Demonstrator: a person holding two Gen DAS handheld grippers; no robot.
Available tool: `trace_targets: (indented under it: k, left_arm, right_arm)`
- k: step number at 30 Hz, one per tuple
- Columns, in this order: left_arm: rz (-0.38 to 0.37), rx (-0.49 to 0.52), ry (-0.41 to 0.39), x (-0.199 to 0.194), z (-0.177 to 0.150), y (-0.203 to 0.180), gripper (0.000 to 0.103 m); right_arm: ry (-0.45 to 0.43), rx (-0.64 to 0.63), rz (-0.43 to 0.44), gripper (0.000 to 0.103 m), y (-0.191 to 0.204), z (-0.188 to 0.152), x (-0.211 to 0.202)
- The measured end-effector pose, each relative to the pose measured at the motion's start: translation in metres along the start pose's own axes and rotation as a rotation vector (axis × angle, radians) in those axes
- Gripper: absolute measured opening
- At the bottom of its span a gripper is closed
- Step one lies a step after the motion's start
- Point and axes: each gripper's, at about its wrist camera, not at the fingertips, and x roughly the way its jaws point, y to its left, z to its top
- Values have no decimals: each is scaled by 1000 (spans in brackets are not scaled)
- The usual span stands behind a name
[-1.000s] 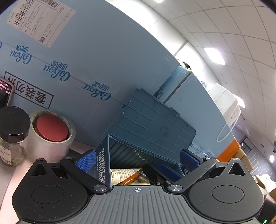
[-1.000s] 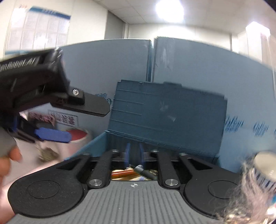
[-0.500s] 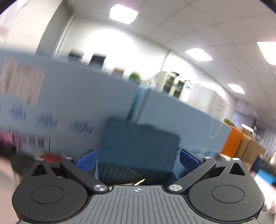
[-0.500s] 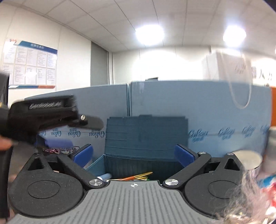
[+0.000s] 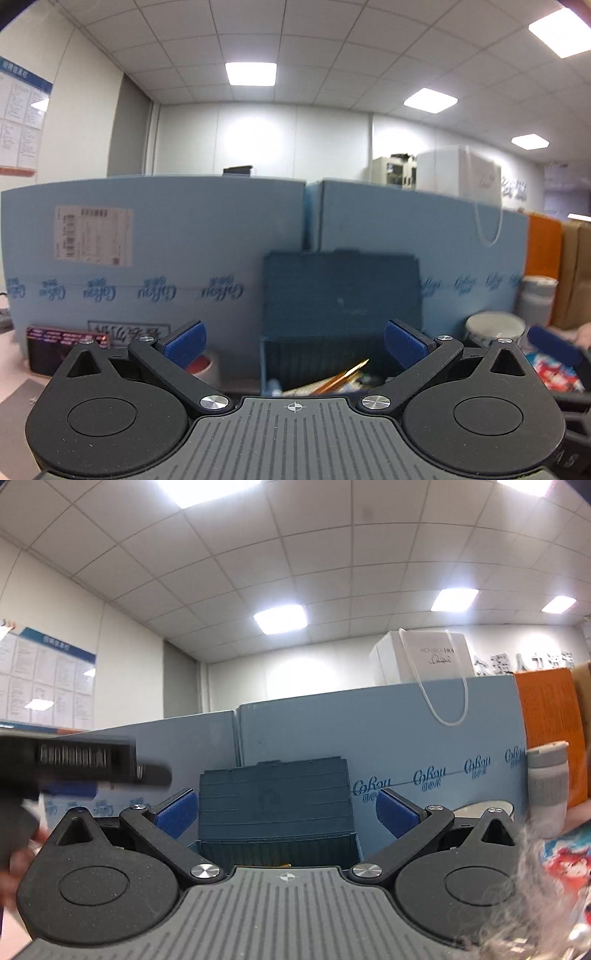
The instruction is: Organize rigid objects
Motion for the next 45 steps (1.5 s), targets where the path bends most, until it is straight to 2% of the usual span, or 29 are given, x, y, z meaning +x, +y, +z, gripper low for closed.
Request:
trace_targets:
  k: [3, 7, 9, 11, 15, 17, 22, 25, 28, 34, 39, 45]
  left_arm:
    - [18, -29, 2, 4, -13, 8, 103]
    - [45, -72, -122, -6, -27, 14, 103]
    - [34, -82, -171, -7, -32, 15, 103]
    - [15, -91, -179, -5, -36, 12, 103]
    - [18, -74, -226, -4, -45, 5, 103]
    - [12, -75, -230, 0, -48, 7, 103]
    - [64, -13, -251, 2, -55, 3, 103]
    - [98, 13, -219, 6, -57, 0, 103]
    - [75, -5, -183, 11, -58, 3, 103]
    - [75, -16, -218, 5, -59, 5, 103]
    - [83, -20, -210, 6, -59, 5, 103]
    - [83, -14, -213, 6, -59, 4, 103]
  right_arm:
    - [25, -47, -12, 103, 4, -8, 6]
    - [13, -7, -38, 103, -3, -13, 7]
    - [-9, -5, -73, 103, -5, -15, 4]
    - [-29, -23, -98, 103, -5, -19, 4]
    - [13, -17, -87, 103, -7, -20, 13]
    - [9, -23, -105, 103, -7, -20, 14]
    - [-80, -75, -149, 103, -2, -20, 11]
    - [-47, -89, -119, 103, 0, -22, 16]
    - [-48, -107, -116, 103, 3, -23, 16]
    - [-79, -82, -155, 103, 0, -23, 10]
    - [-93, -66, -163, 103, -3, -22, 7]
    - [-72, -57, -161, 103, -4, -22, 9]
